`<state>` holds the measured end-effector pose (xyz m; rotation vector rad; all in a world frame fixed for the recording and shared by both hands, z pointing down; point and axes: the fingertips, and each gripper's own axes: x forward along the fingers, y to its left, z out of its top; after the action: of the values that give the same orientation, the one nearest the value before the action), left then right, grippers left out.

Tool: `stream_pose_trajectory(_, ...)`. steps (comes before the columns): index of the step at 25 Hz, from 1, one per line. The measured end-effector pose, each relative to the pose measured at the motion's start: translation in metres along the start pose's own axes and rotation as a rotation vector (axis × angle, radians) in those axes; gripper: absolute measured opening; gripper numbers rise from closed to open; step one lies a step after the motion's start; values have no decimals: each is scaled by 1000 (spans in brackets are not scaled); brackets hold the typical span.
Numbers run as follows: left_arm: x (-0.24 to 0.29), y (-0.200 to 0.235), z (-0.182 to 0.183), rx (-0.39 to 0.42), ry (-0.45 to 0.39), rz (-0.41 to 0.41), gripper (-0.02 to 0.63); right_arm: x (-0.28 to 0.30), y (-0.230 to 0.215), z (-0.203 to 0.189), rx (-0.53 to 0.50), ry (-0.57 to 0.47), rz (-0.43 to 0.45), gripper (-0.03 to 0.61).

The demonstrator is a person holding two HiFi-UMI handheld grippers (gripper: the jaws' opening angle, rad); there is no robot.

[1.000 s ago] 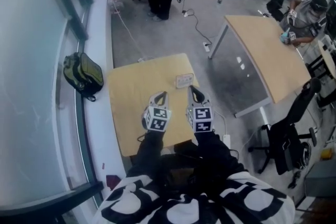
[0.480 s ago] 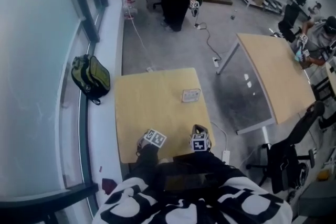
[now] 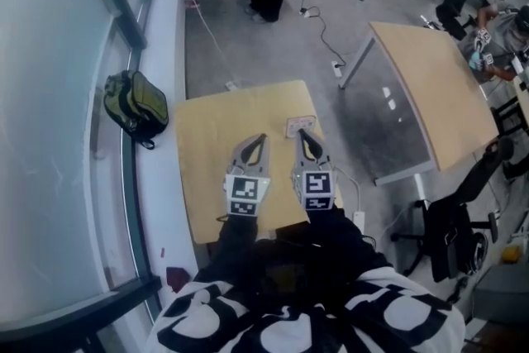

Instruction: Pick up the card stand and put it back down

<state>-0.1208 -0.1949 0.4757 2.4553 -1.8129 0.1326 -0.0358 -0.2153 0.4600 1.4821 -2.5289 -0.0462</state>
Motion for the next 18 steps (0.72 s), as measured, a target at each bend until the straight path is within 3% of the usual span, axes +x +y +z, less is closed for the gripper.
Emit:
stream_pose_trajectory(3,-7,0,34,1,-62,5,6,-8,2,33,36,-62,10,19)
stream_pose_trajectory(7,-15,0,58,10,-99,9,6,-16,5,49,62,-99,36,18)
stream_pose_trajectory(18,-34,-5,86,31,-154,10,6,-32,19,73,48,-152,74,18)
